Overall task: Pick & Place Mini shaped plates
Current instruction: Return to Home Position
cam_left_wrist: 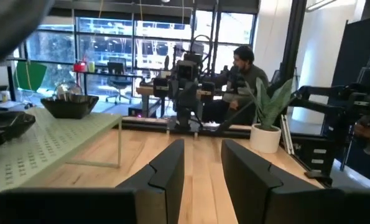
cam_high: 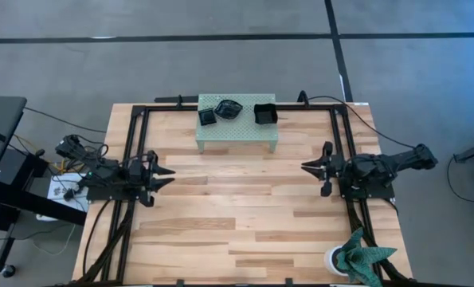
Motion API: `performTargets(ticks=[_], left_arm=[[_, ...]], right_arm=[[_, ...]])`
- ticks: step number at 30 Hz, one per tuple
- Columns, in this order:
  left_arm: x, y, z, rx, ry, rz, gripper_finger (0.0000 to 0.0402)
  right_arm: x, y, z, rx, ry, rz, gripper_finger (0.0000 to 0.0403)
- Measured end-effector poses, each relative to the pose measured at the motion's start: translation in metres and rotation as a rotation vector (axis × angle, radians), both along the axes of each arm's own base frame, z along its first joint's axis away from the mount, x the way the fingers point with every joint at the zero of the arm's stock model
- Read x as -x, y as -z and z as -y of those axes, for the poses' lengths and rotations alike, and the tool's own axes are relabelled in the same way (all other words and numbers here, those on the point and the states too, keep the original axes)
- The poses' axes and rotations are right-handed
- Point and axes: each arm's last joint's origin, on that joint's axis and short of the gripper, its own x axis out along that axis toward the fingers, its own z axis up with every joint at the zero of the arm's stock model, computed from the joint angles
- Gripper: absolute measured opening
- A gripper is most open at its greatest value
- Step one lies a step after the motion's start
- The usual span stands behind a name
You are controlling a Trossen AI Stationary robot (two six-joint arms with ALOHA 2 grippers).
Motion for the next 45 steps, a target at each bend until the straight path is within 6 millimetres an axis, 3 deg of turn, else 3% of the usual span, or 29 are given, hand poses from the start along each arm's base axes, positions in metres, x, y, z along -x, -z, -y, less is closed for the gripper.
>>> performTargets(ticks=[45], left_arm=[[-0.009, 0.008, 0.006, -0.11, -0.005, -0.093, 0.0108]], right_arm=[[0.0, 0.0, 0.0, 0.004, 0.007, 0.009, 0.0047]])
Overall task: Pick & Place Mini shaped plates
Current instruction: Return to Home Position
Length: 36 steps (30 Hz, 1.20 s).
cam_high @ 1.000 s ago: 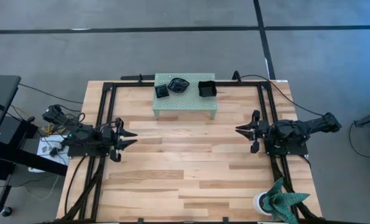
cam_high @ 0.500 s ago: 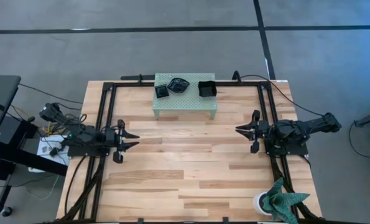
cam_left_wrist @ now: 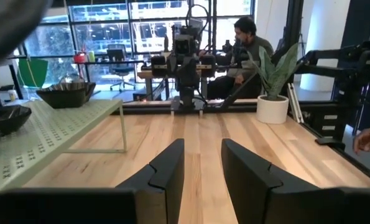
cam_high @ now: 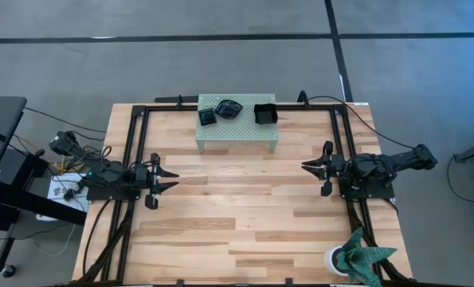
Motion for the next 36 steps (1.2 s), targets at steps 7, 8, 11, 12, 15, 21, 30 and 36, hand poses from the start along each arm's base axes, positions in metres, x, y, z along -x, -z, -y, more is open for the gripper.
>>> performTargets(ticks=[7, 8, 11, 12, 15, 21, 30, 36], left_arm=[[0.0, -0.006, 0.0, 0.058, 0.002, 0.052, 0.0108], [0.001, -0.006, 0.0, 0.063, 0.002, 0.058, 0.0108], [0.001, -0.007, 0.0, 0.066, 0.002, 0.063, 0.0108], [0.001, -0.007, 0.0, 0.066, 0.002, 0.063, 0.0108], [0.001, -0.007, 0.0, 0.067, 0.002, 0.064, 0.0108], [0.001, -0.006, -0.002, 0.11, -0.045, 0.057, 0.0108], [0.005, -0.013, -0.005, 0.175, -0.05, 0.127, 0.0108], [0.011, -0.017, -0.008, 0.169, -0.039, 0.18, 0.0108]], right_arm=[[0.0, 0.0, 0.0, 0.0, 0.0, 0.0, 0.0047], [0.0, 0.0, 0.0, 0.0, 0.0, 0.0, 0.0047], [0.0, 0.0, 0.0, 0.0, 0.0, 0.0, 0.0047], [0.0, 0.0, 0.0, 0.0, 0.0, -0.001, 0.0047], [0.0, 0.0, 0.0, 0.0, 0.0, -0.001, 0.0047], [0.0, 0.0, 0.0, 0.0, 0.0, -0.001, 0.0047], [0.0, 0.0, 0.0, 0.001, 0.0, -0.001, 0.0047], [0.0, 0.0, 0.0, 0.001, 0.0, 0.0, 0.0047]])
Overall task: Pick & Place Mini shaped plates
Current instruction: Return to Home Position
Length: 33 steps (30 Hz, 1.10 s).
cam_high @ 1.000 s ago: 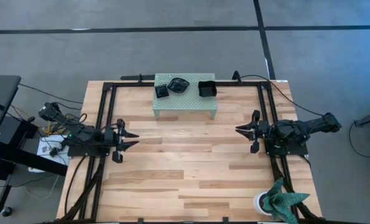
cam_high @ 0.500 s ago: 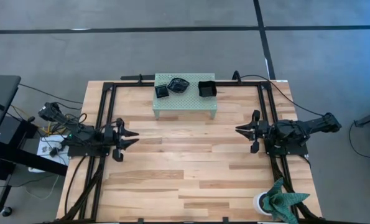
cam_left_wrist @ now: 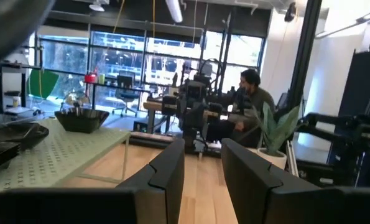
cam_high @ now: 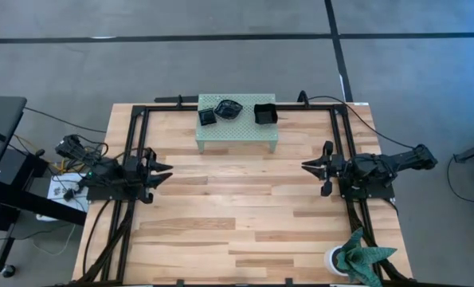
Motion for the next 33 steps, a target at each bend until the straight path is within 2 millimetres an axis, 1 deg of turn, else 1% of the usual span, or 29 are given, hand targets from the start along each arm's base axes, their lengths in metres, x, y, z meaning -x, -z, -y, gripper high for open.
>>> performTargets(ticks=[4, 14, 19, 25, 33], left_arm=[[-0.0005, 0.0032, 0.0011, -0.019, 0.011, -0.03, 0.0108], [-0.0008, 0.0048, 0.0013, 0.001, 0.02, -0.043, 0.0108], [-0.0008, 0.0046, 0.0027, -0.008, 0.066, -0.036, 0.0108], [-0.0008, 0.0046, 0.0027, -0.009, 0.065, -0.037, 0.0108], [-0.0008, 0.0049, 0.0011, -0.008, 0.01, -0.045, 0.0108]], right_arm=[[-0.0001, 0.0, 0.0, 0.0, 0.0, 0.001, 0.0047], [-0.0001, -0.0002, 0.0, -0.001, 0.0, 0.003, 0.0047], [-0.0001, -0.0002, 0.0, -0.001, 0.0, 0.004, 0.0047], [-0.0001, -0.0002, 0.0, -0.001, 0.0, 0.004, 0.0047], [-0.0001, -0.0003, 0.0, -0.001, 0.0, 0.005, 0.0047]])
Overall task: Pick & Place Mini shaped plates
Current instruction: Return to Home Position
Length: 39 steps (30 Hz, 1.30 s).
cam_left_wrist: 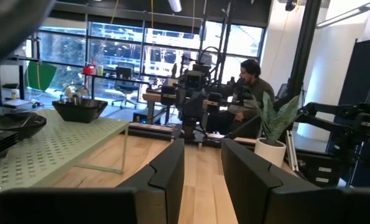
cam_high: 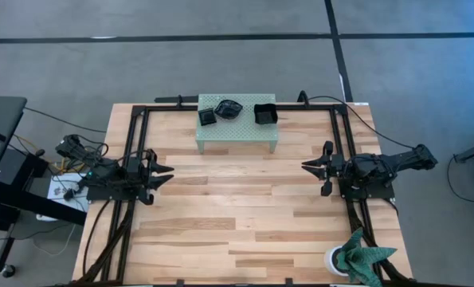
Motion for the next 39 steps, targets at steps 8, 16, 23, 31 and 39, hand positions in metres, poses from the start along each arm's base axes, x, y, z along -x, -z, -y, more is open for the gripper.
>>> performTargets(ticks=[8, 16, 23, 31, 39], left_arm=[[0.0, 0.0, 0.0, 0.001, -0.002, -0.004, 0.0108], [-0.002, 0.002, 0.001, -0.01, -0.002, -0.023, 0.0108], [-0.005, 0.005, 0.003, -0.033, -0.002, -0.058, 0.0108], [-0.008, 0.009, 0.005, -0.061, -0.002, -0.101, 0.0108], [-0.011, 0.012, 0.007, -0.084, -0.002, -0.137, 0.0108]], right_arm=[[0.0, 0.0, 0.0, 0.0, 0.0, 0.0, 0.0047], [0.0, 0.0, 0.0, 0.0, 0.0, 0.0, 0.0047], [0.0, 0.0, 0.0, 0.0, 0.0, 0.0, 0.0047], [0.0, 0.0, 0.0, 0.0, 0.0, 0.0, 0.0047], [0.0, 0.0, 0.0, 0.0, 0.0, 0.0, 0.0047]])
